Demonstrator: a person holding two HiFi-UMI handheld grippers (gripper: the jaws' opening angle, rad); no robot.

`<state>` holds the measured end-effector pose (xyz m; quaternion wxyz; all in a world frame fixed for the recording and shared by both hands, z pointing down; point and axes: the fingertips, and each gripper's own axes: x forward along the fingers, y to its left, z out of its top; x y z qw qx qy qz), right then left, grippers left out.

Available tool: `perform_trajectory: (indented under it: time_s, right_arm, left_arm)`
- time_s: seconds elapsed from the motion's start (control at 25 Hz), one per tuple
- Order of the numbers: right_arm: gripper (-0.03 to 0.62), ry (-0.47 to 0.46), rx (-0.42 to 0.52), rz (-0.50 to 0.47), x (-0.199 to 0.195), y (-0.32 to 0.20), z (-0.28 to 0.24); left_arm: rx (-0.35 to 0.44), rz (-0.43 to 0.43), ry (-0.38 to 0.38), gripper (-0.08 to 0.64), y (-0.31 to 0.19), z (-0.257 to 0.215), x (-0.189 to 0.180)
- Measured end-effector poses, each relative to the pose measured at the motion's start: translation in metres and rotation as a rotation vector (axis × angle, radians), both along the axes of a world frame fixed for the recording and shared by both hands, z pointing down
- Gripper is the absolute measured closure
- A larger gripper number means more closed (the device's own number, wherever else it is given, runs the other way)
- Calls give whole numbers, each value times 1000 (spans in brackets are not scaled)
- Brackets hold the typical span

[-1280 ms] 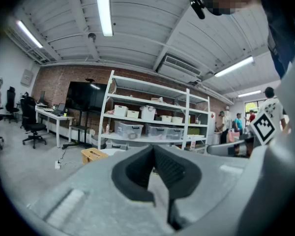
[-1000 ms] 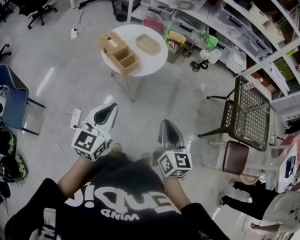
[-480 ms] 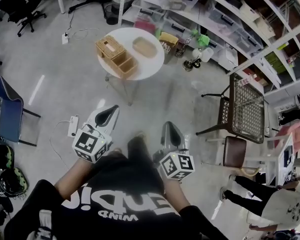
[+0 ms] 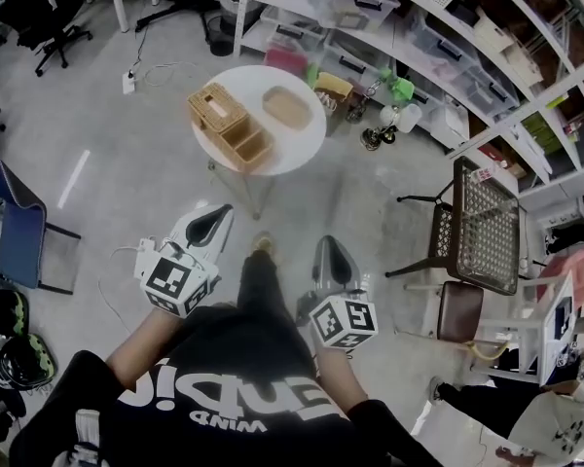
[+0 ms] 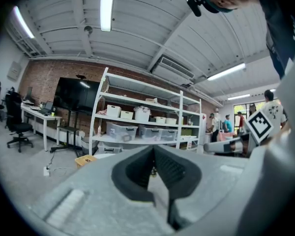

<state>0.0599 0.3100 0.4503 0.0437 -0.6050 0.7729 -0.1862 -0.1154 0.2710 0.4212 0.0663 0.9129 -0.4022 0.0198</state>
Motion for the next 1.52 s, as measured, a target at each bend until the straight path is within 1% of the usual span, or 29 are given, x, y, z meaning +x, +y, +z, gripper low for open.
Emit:
perform_trajectory:
  time_s: [0.16,0.36,0.76,1.04,1.24,1.4,1.52]
  right_arm:
    - [594,-9,-4,-19,-2,-42,2]
    - [594,-17,-5,-32,9,-94,6]
    - [594,-35,-35,-62,31,-194,4]
    - [594,-45,-42,-97,50,-268,2]
    - [594,-45,-33,-122,61,-315,-3]
    - [594,-42,-28,-146,67,-346,-1]
    - [594,-33,-27,-154,69,-362,-4]
  left_arm:
    - [-4,-21,-7,558,-38,0,-4]
    - [-9,-38,-11,558,-86,3,3]
    - [-6,-40,-14,558,-191,-14,33]
    - [-9,-58,-46,558,-258,-16,50]
    - [17,-63,-61,558,-307,-29,65]
    - [32,-73,-74,558,-336,-28,77]
    - [27,-74,-75,558,-349,-29,81]
